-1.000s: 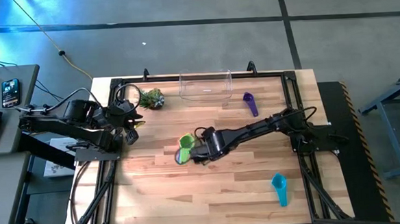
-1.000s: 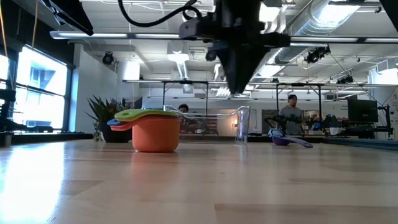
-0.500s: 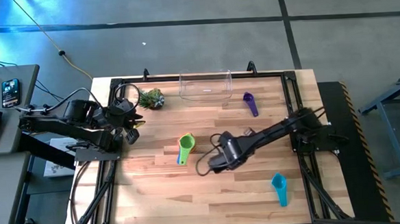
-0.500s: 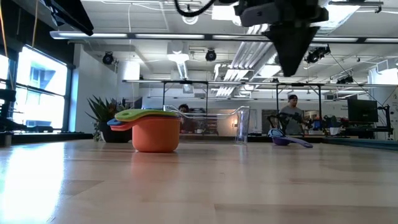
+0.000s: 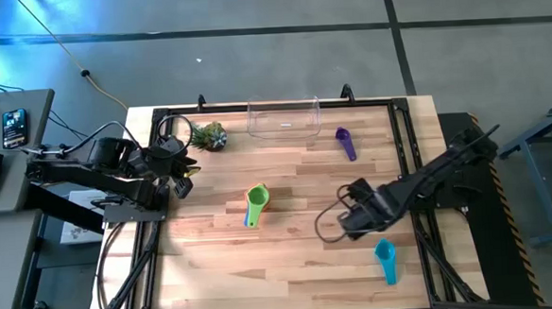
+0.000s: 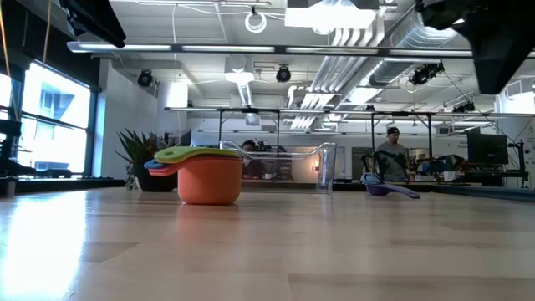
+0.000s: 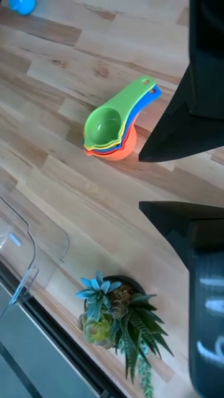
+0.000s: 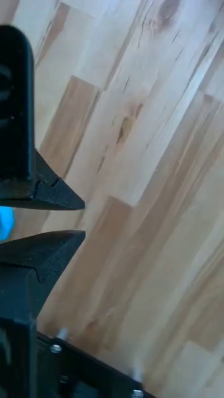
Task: Nest measuring cups in basket
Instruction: Stack the light blue measuring cup on top of the green measuring cup
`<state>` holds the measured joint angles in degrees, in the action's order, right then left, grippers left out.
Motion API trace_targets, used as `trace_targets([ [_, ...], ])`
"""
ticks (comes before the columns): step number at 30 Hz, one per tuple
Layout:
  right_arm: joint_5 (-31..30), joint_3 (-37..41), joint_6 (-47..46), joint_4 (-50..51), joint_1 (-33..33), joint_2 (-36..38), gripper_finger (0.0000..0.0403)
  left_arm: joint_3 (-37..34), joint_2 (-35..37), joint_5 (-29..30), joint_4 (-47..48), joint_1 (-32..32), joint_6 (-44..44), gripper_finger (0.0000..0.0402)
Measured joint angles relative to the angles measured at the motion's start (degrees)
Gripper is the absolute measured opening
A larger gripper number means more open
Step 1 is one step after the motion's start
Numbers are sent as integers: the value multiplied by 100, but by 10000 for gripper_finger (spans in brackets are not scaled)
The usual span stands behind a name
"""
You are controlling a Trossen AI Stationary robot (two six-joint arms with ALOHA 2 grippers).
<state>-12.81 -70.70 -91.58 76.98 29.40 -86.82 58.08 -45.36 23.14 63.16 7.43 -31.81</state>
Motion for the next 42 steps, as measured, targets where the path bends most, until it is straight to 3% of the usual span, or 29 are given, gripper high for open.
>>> trace_targets([
  [6,223,310,-959,-142,581,321,55,0,0,0,-1,-1,-111,104],
  [21,434,339,-2647,-432,1739,104,55,0,0,55,1,-1,-118,104],
  [25,849,339,-2753,-783,1913,-175,56,0,0,60,-1,-1,-118,104],
  [37,1176,339,-2497,-1870,2064,-623,56,0,0,63,1,0,-120,104],
  [42,1305,339,-2304,-2057,2081,-823,84,0,0,63,-1,-1,-167,104],
])
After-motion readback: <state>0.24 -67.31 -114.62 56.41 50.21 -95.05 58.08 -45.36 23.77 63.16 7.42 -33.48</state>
